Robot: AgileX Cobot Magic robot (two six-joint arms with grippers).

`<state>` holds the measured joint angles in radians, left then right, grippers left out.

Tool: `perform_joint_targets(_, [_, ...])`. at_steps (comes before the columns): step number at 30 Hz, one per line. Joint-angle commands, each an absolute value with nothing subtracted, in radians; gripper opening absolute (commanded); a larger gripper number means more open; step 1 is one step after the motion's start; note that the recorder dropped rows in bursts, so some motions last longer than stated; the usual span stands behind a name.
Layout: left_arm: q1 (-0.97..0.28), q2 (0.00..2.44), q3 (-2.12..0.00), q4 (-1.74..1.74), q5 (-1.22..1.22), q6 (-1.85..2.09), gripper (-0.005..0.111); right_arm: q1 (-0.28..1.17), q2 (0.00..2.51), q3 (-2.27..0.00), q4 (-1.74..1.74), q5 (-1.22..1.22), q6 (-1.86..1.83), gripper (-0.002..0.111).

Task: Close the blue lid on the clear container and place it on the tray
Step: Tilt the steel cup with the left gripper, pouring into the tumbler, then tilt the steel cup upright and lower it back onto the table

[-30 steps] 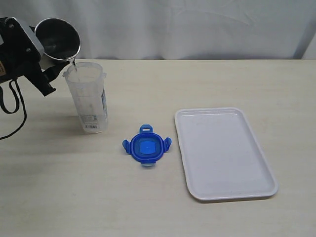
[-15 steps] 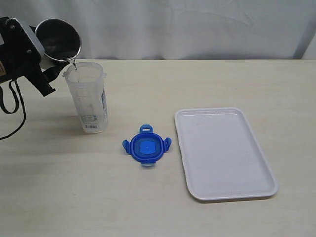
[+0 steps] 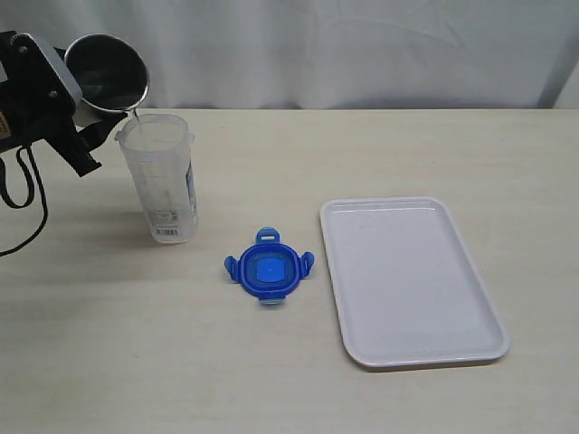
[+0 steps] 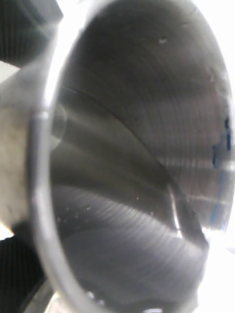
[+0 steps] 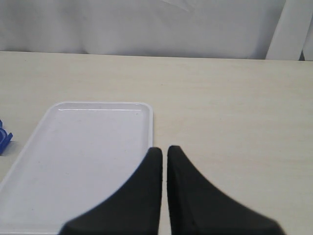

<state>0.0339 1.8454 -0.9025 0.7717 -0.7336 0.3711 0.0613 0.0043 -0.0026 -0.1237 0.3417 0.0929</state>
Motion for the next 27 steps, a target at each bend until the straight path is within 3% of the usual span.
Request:
perform_joint_targets(1, [0.035,1.827,-0.922,0.749,-0.8,0.36,0.0,0.06,0.0,0.0,-0.12,0.341,0.092,0.005])
perform_joint_targets(14, [0.035,1.827,-0.922,0.735,-0.8,0.058,0.0,0.06,0.0,0.0,-0.12,0.341,0.092,0.005])
perform_joint_targets(20, [0.035,1.833,-0.922,0.436,-0.798,-0.085,0.0,0.06,0.0,0.0,-0.12,0.341,0.09,0.005])
perform_joint_targets(27, [0.039,1.927,-0.987,0.366,-0.777,-0.189,0.0,0.06,0.0,0.0,-0.12,0.341,0.09,0.005])
